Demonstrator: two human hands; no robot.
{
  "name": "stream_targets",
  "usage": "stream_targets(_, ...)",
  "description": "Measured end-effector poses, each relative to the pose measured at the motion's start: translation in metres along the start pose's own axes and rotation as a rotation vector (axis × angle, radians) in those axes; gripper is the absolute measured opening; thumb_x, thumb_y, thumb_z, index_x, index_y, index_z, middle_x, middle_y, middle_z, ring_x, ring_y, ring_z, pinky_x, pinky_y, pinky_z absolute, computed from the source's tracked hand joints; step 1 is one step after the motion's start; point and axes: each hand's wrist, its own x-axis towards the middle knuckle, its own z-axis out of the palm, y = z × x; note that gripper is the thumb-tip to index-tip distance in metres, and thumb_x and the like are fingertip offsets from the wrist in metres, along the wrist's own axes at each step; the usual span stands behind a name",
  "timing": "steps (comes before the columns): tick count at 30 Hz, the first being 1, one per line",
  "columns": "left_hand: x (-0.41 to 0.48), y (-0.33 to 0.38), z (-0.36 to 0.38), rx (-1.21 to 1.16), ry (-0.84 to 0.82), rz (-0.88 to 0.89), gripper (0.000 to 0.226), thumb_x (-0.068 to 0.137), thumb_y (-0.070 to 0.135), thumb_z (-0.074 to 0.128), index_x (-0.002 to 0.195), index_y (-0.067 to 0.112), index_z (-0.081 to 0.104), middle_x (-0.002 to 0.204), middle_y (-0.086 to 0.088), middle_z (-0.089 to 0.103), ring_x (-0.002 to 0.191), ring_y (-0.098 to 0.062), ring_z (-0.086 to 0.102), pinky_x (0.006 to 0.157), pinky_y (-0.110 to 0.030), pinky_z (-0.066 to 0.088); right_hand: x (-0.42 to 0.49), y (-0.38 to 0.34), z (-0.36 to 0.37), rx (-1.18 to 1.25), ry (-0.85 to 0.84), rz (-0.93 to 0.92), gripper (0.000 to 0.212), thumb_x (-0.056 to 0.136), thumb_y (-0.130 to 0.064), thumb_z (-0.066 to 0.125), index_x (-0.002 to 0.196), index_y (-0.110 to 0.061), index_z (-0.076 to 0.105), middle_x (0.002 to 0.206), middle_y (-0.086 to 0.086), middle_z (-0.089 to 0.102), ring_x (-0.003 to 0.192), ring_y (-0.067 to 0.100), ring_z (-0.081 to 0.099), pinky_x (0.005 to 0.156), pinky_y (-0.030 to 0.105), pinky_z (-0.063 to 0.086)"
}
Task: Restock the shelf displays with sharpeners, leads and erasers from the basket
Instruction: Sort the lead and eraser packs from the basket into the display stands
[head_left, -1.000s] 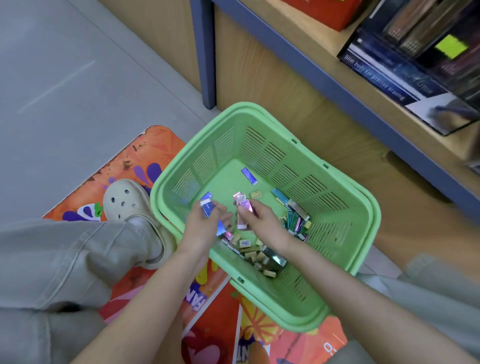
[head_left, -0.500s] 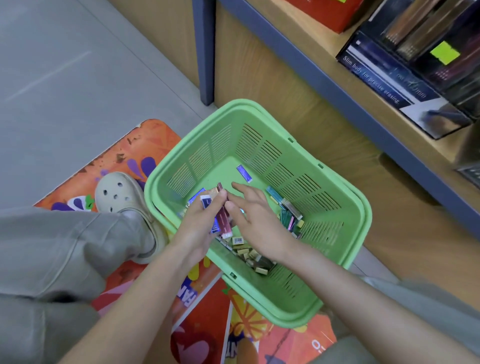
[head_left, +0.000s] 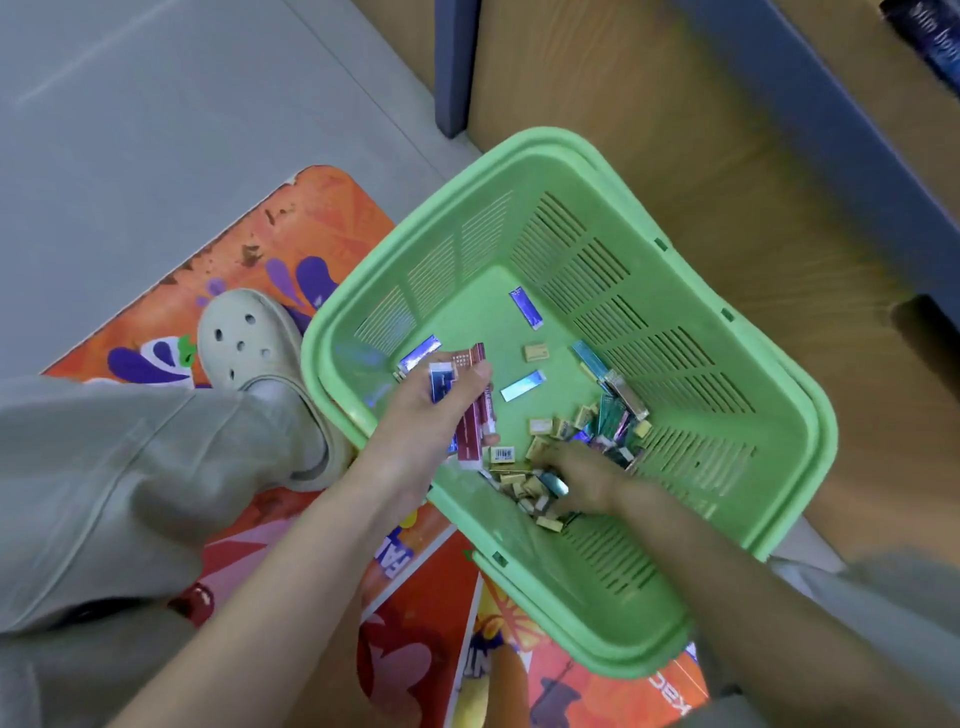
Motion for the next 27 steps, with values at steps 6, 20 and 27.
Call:
stream_targets(6,0.011,-0.002,0.003,-0.008,0.015,-0.014,0.012,0.093,0.025,0.055,0.092,0.013,0.055,0.083,-0.010,0.055,0.060,-0.019,0.054,0.048,-0.019,0.049,0.013,-0.001,0.008,-0.251,0.070,-0.103,0.074,0.075,-0.042,0.075,0.139,-0.020,0.043,0.138,0.004,0.044,0.127,0.024,0.037,0.102,0.035,0.036)
stream_targets(20,0.012,-0.002,0.001,-0.005,-0.030,-0.061,0.018,0.092,0.028,0.056,0.101,0.012,0.056,0.084,-0.004,0.059,0.051,-0.007,0.060,0.073,-0.036,0.057,0.018,-0.003,0.017,-0.008,0.093,0.008,0.063,0.071,-0.030,0.082,0.123,-0.015,0.049,0.124,0.003,0.050,0.115,0.022,0.047,0.094,0.032,0.041)
stream_targets(27,0.013,-0.003,0.001,0.000,-0.024,-0.068,0.020,0.092,0.028,0.057,0.103,0.011,0.056,0.083,-0.003,0.059,0.052,-0.007,0.060,0.082,-0.045,0.054,0.015,-0.016,0.022,0.037,0.034,0.014,0.024,0.084,-0.026,0.070,0.105,-0.019,0.062,0.105,0.007,0.065,0.102,0.026,0.060,0.081,0.029,0.044)
